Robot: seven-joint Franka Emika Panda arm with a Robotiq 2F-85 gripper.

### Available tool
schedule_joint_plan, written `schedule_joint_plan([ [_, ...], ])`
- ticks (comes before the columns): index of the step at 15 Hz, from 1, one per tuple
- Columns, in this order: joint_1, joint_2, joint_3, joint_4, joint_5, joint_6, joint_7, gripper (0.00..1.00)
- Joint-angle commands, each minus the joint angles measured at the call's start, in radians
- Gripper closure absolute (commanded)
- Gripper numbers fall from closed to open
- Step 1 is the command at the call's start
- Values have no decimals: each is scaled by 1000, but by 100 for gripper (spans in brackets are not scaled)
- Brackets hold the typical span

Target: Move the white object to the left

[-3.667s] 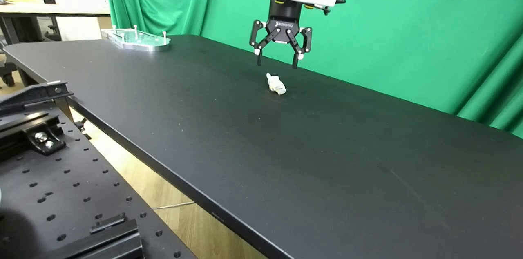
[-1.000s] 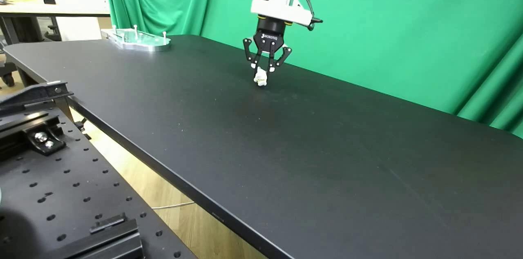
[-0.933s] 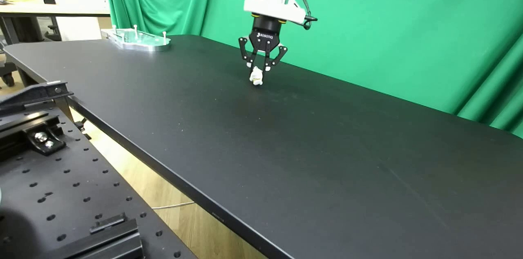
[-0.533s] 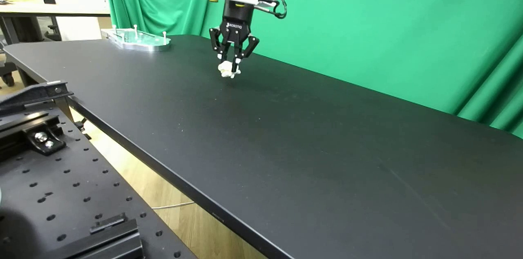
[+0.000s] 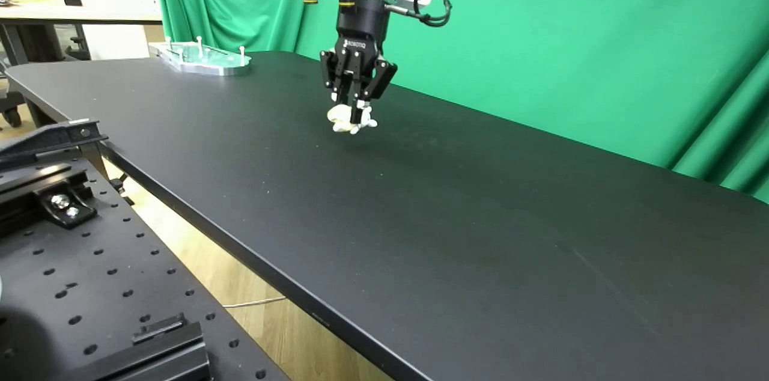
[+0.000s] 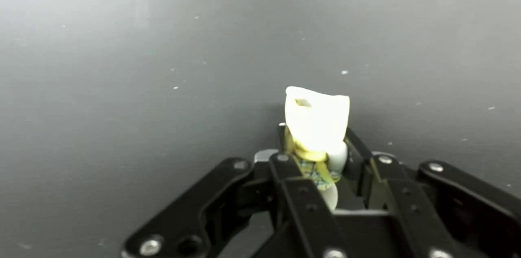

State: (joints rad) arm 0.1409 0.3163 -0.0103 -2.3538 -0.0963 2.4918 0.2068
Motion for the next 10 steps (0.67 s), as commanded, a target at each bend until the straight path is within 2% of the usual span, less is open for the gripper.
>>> schedule_joint_plan([
  [1,-16,-38,-89,-99,-101,165,100,38],
  [3,8,-33,-158,-120,-197,234,161,25],
  [6,72,-54,-261,-138,-363,275,295,3],
  [8,104,-74,-300,-143,-441,277,361,0],
  [10,120,-105,-309,-150,-496,273,401,0],
])
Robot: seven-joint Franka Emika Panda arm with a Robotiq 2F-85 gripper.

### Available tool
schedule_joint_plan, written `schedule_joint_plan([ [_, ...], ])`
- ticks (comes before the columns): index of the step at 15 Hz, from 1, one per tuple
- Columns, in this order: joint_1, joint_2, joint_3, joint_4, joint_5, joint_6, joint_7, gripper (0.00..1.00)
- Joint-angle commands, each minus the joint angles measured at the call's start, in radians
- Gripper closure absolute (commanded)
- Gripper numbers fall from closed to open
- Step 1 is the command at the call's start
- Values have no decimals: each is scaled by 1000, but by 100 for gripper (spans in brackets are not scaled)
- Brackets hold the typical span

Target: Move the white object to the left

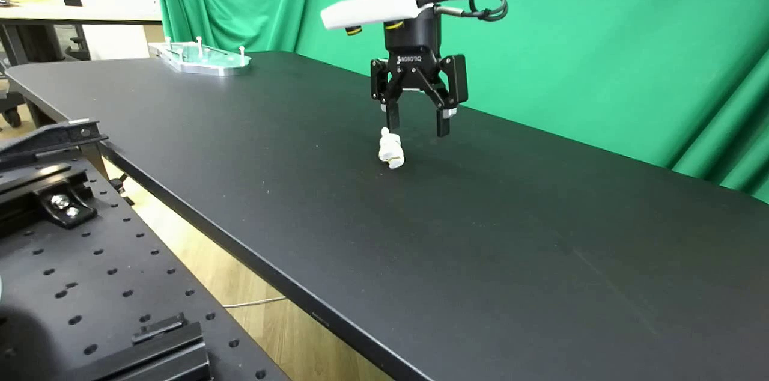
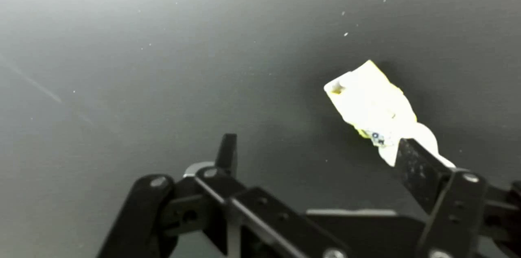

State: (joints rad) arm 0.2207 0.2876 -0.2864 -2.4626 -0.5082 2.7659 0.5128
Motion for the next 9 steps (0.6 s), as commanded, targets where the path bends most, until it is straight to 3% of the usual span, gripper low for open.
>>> schedule_joint_plan([
  [1,43,-95,-31,-47,-108,-4,114,0],
  [4,14,-146,11,-66,-146,-20,127,0],
  [9,-115,-196,165,-163,167,80,-191,0],
])
